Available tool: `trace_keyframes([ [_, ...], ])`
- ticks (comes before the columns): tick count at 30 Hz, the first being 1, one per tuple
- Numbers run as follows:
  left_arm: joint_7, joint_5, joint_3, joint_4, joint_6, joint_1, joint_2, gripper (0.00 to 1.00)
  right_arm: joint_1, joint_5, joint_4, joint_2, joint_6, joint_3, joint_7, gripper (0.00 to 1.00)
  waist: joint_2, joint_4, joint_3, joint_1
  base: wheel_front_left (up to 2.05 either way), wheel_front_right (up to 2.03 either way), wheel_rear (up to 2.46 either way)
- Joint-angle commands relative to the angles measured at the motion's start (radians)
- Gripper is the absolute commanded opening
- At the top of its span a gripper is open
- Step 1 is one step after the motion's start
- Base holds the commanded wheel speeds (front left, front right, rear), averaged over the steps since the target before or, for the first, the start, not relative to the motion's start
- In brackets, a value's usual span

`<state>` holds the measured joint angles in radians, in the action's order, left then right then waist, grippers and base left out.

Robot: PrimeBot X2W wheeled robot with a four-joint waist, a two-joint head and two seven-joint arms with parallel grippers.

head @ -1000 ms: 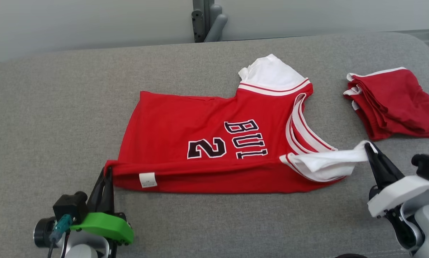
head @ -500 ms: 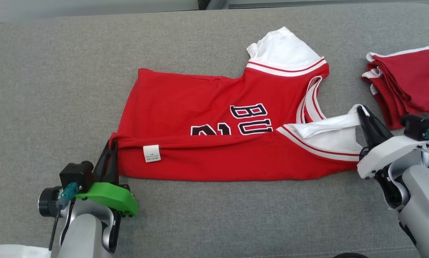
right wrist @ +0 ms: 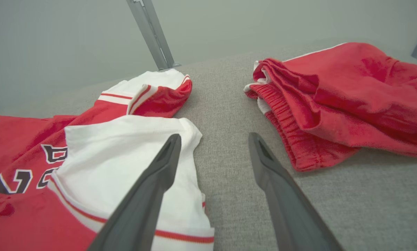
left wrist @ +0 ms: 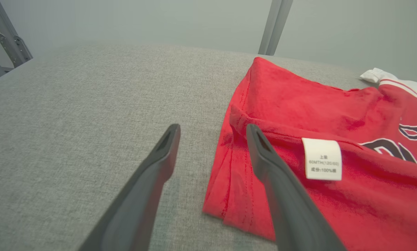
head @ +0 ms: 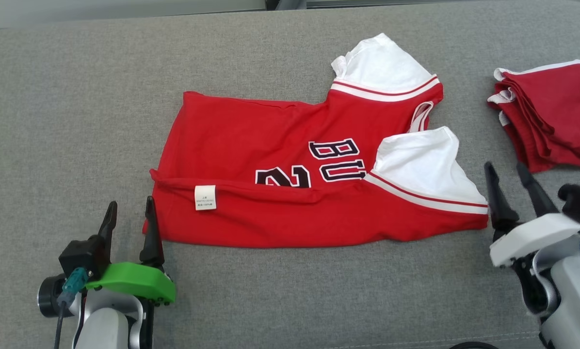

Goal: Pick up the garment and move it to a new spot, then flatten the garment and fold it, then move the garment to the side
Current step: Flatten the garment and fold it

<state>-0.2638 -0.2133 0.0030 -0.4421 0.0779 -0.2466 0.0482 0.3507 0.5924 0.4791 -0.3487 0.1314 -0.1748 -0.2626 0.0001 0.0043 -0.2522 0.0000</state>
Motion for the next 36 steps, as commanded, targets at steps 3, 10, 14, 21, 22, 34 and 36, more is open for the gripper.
trace_keyframes([
  [3,0.000,-0.010,0.004,0.012,-0.009,0.052,0.005,1.00,-0.082,0.010,-0.008,0.011,-0.002,-0.047,-0.002,1.00,-0.0001,-0.010,0.009,0.0000,0.00,0.00,0.00],
  [10,0.000,-0.008,-0.016,-0.005,-0.011,0.083,0.005,1.00,-0.112,0.052,0.050,0.025,-0.002,-0.103,-0.002,1.00,-0.0001,-0.009,0.004,0.0000,0.00,0.00,0.00],
  [14,0.000,-0.006,-0.028,-0.012,-0.008,0.067,0.005,1.00,-0.090,0.068,0.084,0.031,-0.002,-0.117,-0.002,1.00,-0.0001,0.005,0.001,0.0000,0.00,0.00,0.00],
  [21,0.000,-0.013,-0.028,-0.015,-0.014,0.060,0.005,1.00,-0.074,0.099,0.123,0.031,-0.001,-0.204,0.001,0.16,-0.0001,0.022,0.002,0.0000,0.00,0.00,0.00],
  [22,0.000,-0.014,-0.026,-0.016,-0.014,0.060,0.005,1.00,-0.073,0.106,0.124,0.027,-0.001,-0.214,0.001,0.00,-0.0001,0.023,0.003,0.0000,0.00,0.00,0.00],
  [34,0.000,-0.009,-0.024,-0.065,0.006,0.018,0.006,1.00,-0.014,0.074,0.062,-0.050,-0.002,-0.218,-0.001,0.00,-0.0001,0.009,-0.006,0.0000,0.00,0.00,0.00],
  [36,0.000,-0.015,-0.030,-0.079,0.014,0.007,0.005,1.00,-0.009,0.069,0.053,-0.055,-0.002,-0.221,-0.001,0.00,-0.0001,0.009,-0.010,0.0000,0.00,0.00,0.00],
])
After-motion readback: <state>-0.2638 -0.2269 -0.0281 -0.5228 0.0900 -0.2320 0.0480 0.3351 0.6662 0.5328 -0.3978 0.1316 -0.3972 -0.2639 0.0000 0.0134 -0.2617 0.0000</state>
